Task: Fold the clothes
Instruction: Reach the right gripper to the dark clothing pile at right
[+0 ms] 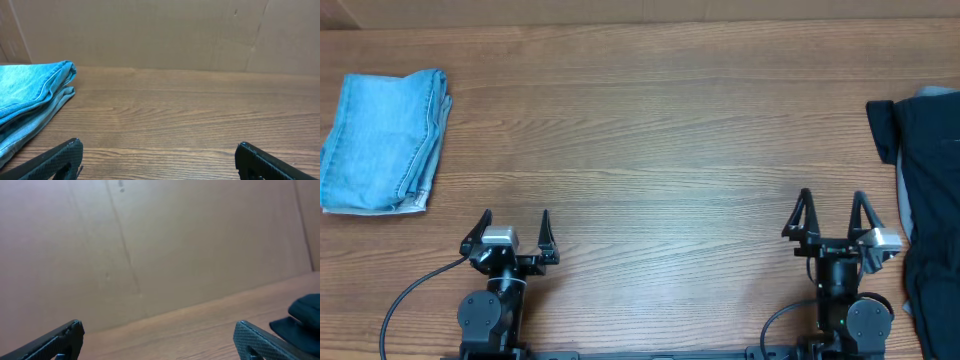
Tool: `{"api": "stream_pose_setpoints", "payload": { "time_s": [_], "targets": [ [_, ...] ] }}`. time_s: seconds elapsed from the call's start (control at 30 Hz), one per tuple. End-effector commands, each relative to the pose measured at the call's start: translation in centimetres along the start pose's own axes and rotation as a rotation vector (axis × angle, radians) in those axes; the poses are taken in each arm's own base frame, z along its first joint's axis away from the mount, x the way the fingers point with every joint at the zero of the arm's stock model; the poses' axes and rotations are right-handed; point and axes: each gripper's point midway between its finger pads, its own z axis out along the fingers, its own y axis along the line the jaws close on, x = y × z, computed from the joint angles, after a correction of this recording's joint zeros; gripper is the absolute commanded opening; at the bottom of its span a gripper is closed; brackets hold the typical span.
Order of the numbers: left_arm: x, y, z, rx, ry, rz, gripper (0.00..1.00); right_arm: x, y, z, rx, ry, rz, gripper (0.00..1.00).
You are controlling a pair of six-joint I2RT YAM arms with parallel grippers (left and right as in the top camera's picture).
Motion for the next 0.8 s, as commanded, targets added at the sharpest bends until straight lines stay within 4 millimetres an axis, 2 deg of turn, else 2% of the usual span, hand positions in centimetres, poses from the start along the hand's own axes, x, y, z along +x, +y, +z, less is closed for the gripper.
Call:
{"api": "stream_pose_setpoints", "payload": {
  "time_s": [0.0,0.17,0.27,0.4,0.57,0.77],
  "targets": [
    [-0.1,0.4,0.0,-0.019,-0.010,-0.015,1.00,-5.4,0.1,0.4,0.062,-0.095,0.123,1.00],
    [-0.1,0.4,0.0,-0.019,-0.010,-0.015,1.00,-11.0,2.0,3.3,0.100,-0.043,0.124,1.00],
    [-0.1,0.4,0.0,-0.019,-0.010,-0.015,1.00,-14.7,3.4,6.1,0.158,0.100,0.097,1.00],
    [-0.1,0.4,0.0,-0.019,-0.010,-0.015,1.00,-17.1,4.1,8.0,0.230,0.273,0.044,1.00],
    [-0.1,0.4,0.0,-0.019,-0.010,-0.015,1.00,-20.0,3.1,9.8,0.361,0.430,0.008,1.00],
    [-0.1,0.4,0.0,-0.019,-0.010,-0.015,1.00,-21.8,-1.1,11.9,0.551,0.541,0.003,1.00]
  ]
}}
